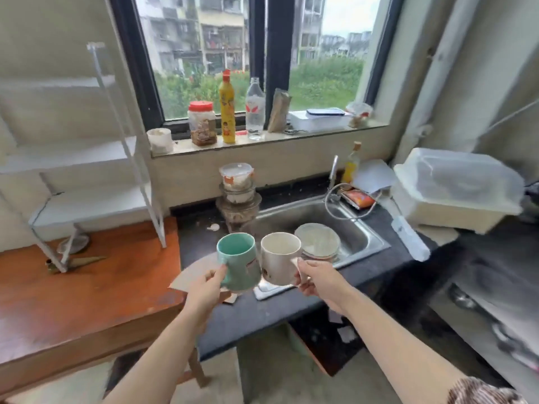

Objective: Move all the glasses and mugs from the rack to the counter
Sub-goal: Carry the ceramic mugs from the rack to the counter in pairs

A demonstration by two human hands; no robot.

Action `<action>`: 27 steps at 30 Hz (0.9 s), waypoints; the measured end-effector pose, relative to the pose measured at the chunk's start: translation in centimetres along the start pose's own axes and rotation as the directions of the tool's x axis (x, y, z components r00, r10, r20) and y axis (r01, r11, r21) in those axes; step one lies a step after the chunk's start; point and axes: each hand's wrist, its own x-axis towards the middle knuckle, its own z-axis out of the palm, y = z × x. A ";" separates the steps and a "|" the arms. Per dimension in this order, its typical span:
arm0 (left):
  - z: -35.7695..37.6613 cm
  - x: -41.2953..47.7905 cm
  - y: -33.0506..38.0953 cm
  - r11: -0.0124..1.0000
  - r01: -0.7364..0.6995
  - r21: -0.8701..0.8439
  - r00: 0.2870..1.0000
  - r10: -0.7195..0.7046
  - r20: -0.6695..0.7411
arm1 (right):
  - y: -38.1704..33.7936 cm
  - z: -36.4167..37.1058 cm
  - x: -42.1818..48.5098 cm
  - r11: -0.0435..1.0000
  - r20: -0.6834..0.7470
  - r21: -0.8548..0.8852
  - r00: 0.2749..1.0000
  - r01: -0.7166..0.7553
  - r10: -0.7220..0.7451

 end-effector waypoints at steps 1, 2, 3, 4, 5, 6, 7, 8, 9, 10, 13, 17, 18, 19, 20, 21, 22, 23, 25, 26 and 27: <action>2.6 -0.7 -0.4 1.000 0.003 0.016 0.998 -0.004 0.056 | 0.8 -2.4 -1.5 1.000 -0.047 0.005 0.999 -0.007 0.008; 5.3 -1.4 -0.6 1.000 0.007 0.023 0.994 -0.009 0.110 | 1.6 -4.7 -3.1 1.000 -0.091 0.010 0.996 -0.017 0.018; 8.0 -2.2 -0.7 1.000 0.011 0.024 0.987 -0.015 0.161 | 2.2 -7.1 -4.6 1.000 -0.132 0.007 0.991 -0.028 0.028; 10.6 -3.0 -0.8 0.999 0.013 0.032 0.978 -0.020 0.208 | 2.8 -9.4 -6.0 0.999 -0.176 -0.003 0.984 -0.038 0.036; 13.2 -3.8 -0.8 0.999 0.014 0.048 0.968 -0.025 0.250 | 3.4 -11.7 -7.5 0.999 -0.225 -0.009 0.974 -0.046 0.043; 15.8 -4.7 -0.8 0.998 0.013 0.064 0.957 -0.031 0.289 | 4.0 -13.8 -9.0 0.999 -0.277 -0.003 0.960 -0.051 0.048; 18.4 -5.5 -0.7 0.997 0.013 0.071 0.943 -0.036 0.331 | 4.7 -15.9 -10.4 0.999 -0.333 0.012 0.942 -0.053 0.054; 21.0 -6.2 -0.6 0.997 0.013 0.076 0.924 -0.041 0.380 | 5.3 -18.0 -11.7 0.998 -0.389 0.031 0.919 -0.054 0.061; 23.7 -6.9 -0.6 0.996 0.011 0.085 0.900 -0.046 0.433 | 5.8 -19.9 -12.9 0.997 -0.444 0.051 0.893 -0.055 0.072; 26.3 -7.6 -0.5 0.995 0.004 0.100 0.874 -0.052 0.484 | 6.4 -21.8 -14.1 0.996 -0.495 0.069 0.864 -0.058 0.085; 33.9 -9.7 -0.5 0.991 -0.015 0.129 0.803 -0.065 0.593 | 8.0 -27.3 -17.4 0.991 -0.621 0.120 0.774 -0.063 0.124; 43.5 -12.4 -1.2 0.984 -0.042 0.176 0.709 -0.095 0.699 | 10.1 -34.3 -20.9 0.980 -0.735 0.192 0.653 -0.056 0.182; 46.0 -13.0 -1.5 0.982 -0.042 0.186 0.689 -0.106 0.717 | 10.6 -36.0 -21.7 0.976 -0.759 0.213 0.620 -0.051 0.198; 48.5 -13.6 -1.8 0.980 -0.039 0.195 0.669 -0.120 0.734 | 11.2 -37.8 -22.3 0.972 -0.780 0.230 0.588 -0.049 0.214; 51.0 -14.2 -2.0 0.978 -0.037 0.206 0.651 -0.133 0.747 | 11.6 -39.5 -23.0 0.969 -0.797 0.244 0.559 -0.051 0.230; 53.5 -14.7 -2.3 0.974 -0.041 0.224 0.635 -0.148 0.758 | 12.1 -41.3 -23.5 0.965 -0.811 0.256 0.531 -0.054 0.245; 56.1 -15.2 -2.5 0.969 -0.048 0.243 0.618 -0.163 0.769 | 12.5 -43.1 -24.0 0.962 -0.824 0.269 0.504 -0.056 0.260; 58.6 -15.8 -2.6 0.964 -0.056 0.262 0.598 -0.178 0.781 | 12.9 -44.9 -24.6 0.957 -0.836 0.285 0.475 -0.054 0.276; 63.7 -16.9 -2.9 0.951 -0.080 0.299 0.555 -0.207 0.806 | 13.6 -48.6 -25.6 0.946 -0.856 0.322 0.415 -0.044 0.310; 66.2 -17.5 -3.1 0.942 -0.103 0.319 0.535 -0.218 0.816 | 13.9 -50.5 -26.1 0.940 -0.864 0.337 0.382 -0.044 0.328; 68.6 -18.1 -3.3 0.933 -0.128 0.336 0.518 -0.226 0.825 | 14.2 -52.3 -26.6 0.935 -0.871 0.350 0.349 -0.048 0.344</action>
